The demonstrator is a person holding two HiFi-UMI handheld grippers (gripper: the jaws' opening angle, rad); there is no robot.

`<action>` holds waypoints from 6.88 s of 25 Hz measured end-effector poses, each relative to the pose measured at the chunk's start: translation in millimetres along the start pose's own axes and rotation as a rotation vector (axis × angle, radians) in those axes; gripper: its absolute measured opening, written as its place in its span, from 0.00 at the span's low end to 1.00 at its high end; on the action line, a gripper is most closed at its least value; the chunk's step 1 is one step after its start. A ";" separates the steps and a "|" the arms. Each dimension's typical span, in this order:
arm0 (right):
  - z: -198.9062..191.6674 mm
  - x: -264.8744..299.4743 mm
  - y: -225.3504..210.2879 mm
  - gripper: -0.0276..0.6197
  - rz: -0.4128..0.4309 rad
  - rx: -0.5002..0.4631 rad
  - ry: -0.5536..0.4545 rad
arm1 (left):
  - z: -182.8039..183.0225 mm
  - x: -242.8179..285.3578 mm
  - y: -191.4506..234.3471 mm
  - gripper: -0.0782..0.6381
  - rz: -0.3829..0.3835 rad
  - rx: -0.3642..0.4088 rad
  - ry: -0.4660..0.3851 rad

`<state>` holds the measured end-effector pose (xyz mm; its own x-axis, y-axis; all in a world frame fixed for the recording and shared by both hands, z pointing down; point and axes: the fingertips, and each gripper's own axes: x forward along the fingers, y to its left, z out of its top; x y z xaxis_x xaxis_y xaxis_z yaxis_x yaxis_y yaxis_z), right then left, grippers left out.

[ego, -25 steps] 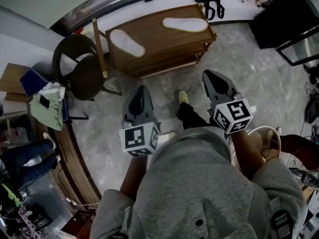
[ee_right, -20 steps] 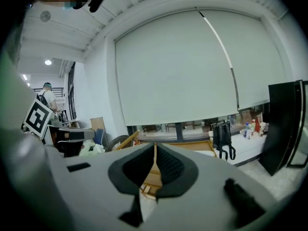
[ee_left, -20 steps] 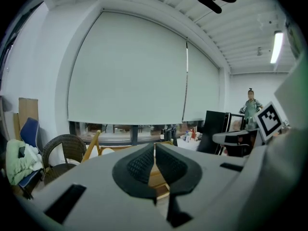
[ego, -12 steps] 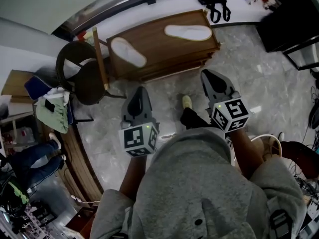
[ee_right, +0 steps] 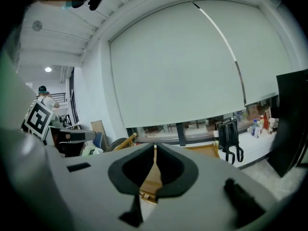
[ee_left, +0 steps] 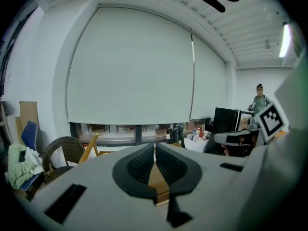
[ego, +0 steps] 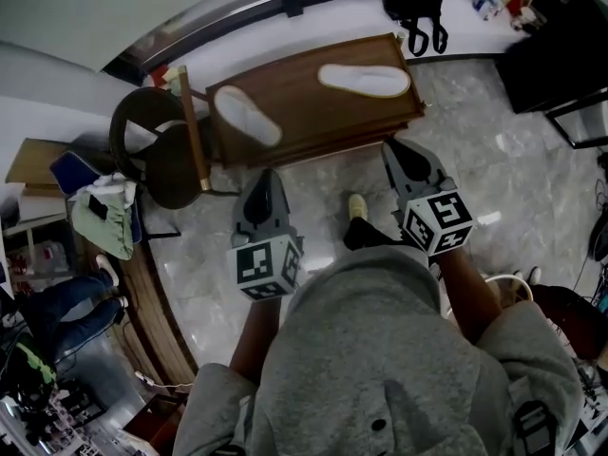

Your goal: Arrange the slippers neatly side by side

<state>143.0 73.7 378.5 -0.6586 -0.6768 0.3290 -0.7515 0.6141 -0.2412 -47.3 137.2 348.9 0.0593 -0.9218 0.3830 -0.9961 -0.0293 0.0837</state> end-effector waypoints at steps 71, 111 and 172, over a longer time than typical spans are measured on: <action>44.0 242.1 -17.9 0.09 -0.027 -0.006 0.186 | -129.6 257.3 208.5 0.39 0.136 -0.090 0.408; 38.0 256.6 -5.9 0.09 -0.066 -0.081 0.220 | -165.2 287.1 232.8 0.16 0.283 -0.163 0.457; -1.5 181.5 -137.8 0.10 -0.266 0.108 0.253 | -164.9 338.7 94.9 0.36 -0.045 0.182 0.562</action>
<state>127.1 -133.1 472.8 -0.4197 -0.6768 0.6048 -0.9035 0.3749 -0.2075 -110.8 -114.0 638.3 0.0778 -0.5737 0.8154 -0.9841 -0.1752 -0.0293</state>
